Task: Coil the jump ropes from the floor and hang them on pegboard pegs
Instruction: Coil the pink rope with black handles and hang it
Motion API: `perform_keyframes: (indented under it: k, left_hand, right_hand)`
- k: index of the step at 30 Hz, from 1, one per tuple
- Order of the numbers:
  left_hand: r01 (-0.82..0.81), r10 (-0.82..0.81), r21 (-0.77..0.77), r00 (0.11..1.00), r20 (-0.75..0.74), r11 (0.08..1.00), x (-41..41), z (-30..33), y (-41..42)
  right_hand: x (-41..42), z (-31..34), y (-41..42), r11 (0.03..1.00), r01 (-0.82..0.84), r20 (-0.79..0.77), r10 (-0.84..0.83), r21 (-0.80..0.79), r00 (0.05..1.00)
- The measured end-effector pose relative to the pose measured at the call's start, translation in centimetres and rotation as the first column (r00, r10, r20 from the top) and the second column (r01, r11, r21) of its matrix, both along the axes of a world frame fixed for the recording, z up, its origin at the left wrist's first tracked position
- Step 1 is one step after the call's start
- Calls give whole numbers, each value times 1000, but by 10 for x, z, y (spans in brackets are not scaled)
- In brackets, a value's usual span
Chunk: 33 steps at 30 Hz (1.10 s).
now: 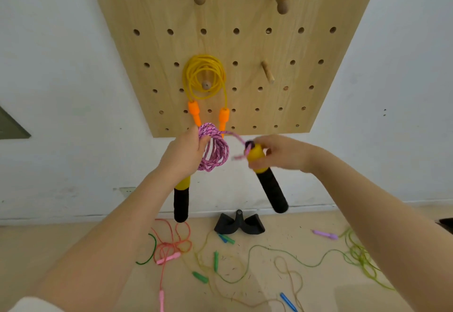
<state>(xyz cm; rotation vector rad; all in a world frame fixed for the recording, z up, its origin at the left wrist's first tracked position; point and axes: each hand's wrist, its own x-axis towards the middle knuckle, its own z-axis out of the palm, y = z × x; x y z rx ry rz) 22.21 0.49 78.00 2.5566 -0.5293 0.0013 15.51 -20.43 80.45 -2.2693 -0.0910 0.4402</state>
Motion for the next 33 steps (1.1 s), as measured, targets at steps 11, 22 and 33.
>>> perform_keyframes:
  k: [11,22,33]
  left_hand:
    - [278,-307,-140,912,-273,950,-1,-2,13]
    - [570,-449,91,727,-519,817,15,-9,43]
    - [404,-383,-164,550,-742,900,7,-22,57]
  right_hand:
    - [24,15,55,737,420,-2,-493,530,870]
    - [29,6,83,879,304,109,-366,367,924]
    - [22,12,102,935,162,123,-210,314,970]
